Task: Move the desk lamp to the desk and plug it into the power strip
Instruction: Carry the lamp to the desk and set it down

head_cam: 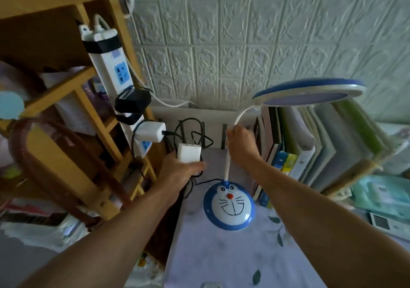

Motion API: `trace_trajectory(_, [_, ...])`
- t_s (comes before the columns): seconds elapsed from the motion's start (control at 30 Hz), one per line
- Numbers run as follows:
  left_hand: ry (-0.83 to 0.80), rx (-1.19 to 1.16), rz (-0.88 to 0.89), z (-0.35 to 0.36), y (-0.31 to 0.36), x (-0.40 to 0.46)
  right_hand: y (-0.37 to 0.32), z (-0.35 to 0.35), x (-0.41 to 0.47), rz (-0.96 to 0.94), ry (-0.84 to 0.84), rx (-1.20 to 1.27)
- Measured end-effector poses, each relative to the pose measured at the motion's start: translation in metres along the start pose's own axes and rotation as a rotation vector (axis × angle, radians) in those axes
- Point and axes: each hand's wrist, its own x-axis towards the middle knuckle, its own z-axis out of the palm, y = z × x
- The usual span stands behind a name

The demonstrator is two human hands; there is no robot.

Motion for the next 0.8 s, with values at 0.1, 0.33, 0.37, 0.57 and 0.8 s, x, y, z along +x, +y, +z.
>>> trace_trajectory(0.1, [0.01,-0.007,-0.019,0.005,-0.006,0.012,0.009,0.008,0.015,-0.026,0.019,-0.04])
trace_trajectory(0.33, [0.012,0.009,-0.046,0.014,-0.02,0.03,0.018,0.025,0.043,-0.068,-0.021,-0.067])
trace_trajectory(0.37, [0.012,0.009,-0.041,0.015,-0.021,0.032,0.018,0.027,0.045,-0.081,-0.028,-0.056])
trace_trajectory(0.57, [-0.001,0.007,-0.029,0.02,-0.028,0.041,0.019,0.033,0.055,-0.163,-0.039,-0.073])
trace_trajectory(0.8, [0.021,0.031,0.003,0.023,-0.044,0.042,0.024,0.037,0.054,-0.27,-0.025,-0.19])
